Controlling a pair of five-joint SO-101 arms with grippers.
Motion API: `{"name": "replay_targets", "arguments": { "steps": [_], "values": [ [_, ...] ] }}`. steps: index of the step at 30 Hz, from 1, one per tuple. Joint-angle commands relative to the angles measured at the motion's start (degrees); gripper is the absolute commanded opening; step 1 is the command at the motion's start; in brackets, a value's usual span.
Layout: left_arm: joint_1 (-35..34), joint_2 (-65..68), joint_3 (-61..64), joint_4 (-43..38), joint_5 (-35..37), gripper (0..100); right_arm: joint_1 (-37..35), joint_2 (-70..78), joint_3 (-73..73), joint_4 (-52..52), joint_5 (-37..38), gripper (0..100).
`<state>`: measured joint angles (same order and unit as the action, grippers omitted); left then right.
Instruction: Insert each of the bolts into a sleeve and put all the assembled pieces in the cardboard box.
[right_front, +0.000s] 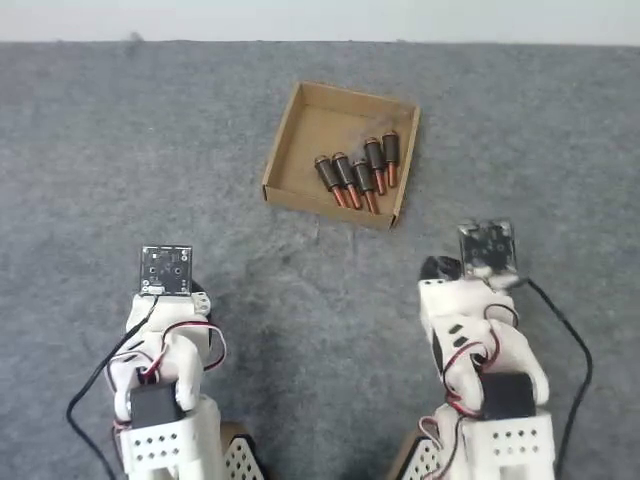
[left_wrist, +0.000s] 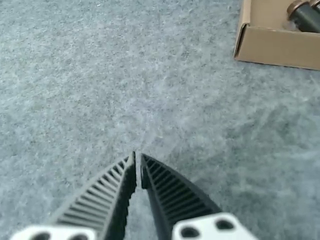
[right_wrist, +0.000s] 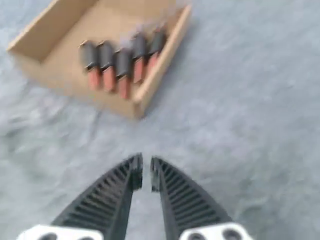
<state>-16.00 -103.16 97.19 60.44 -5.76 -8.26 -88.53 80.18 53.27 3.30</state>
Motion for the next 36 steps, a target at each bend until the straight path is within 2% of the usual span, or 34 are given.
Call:
{"name": "replay_targets", "arguments": {
  "steps": [1,11,14,21,36],
  "values": [
    [-0.26,-1.14,-0.66,0.09,-0.79,1,5.05,-2.42,4.92,-3.91,3.78,0.6],
    [-0.26,-1.14,-0.66,0.09,-0.79,1,6.9,-2.95,16.62,-4.44,3.52,0.6],
    [-0.26,-1.14,-0.66,0.09,-0.79,1,6.9,-2.95,16.79,-2.86,3.43,0.6],
    [-0.26,-1.14,-0.66,0.09,-0.79,1,6.73,-2.95,16.44,4.79,-2.64,0.6],
    [-0.09,-1.14,-0.66,0.18,-0.79,1,6.46,-2.95,16.53,3.65,-2.9,0.6]
  ]
}}
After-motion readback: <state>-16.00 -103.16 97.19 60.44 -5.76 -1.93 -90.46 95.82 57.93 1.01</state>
